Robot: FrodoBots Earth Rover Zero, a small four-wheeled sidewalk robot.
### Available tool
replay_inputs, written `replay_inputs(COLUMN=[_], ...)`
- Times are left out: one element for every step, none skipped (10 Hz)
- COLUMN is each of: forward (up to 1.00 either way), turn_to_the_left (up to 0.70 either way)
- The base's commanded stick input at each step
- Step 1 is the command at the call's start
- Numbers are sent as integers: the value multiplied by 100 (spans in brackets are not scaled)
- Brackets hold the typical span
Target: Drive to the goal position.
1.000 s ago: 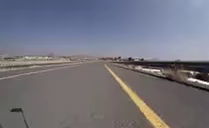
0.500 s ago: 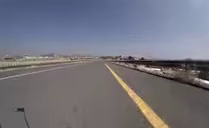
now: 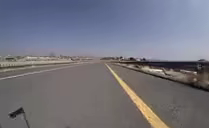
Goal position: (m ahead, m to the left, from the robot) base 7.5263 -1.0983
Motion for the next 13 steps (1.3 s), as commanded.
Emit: replay_inputs(forward=[100, 100, 100, 100, 100, 100, 100, 100, 100, 100, 100, 100, 100], turn_to_the_left=[0, 0, 0, 0, 0, 0, 0, 0, 0, 0, 0, 0, 0])
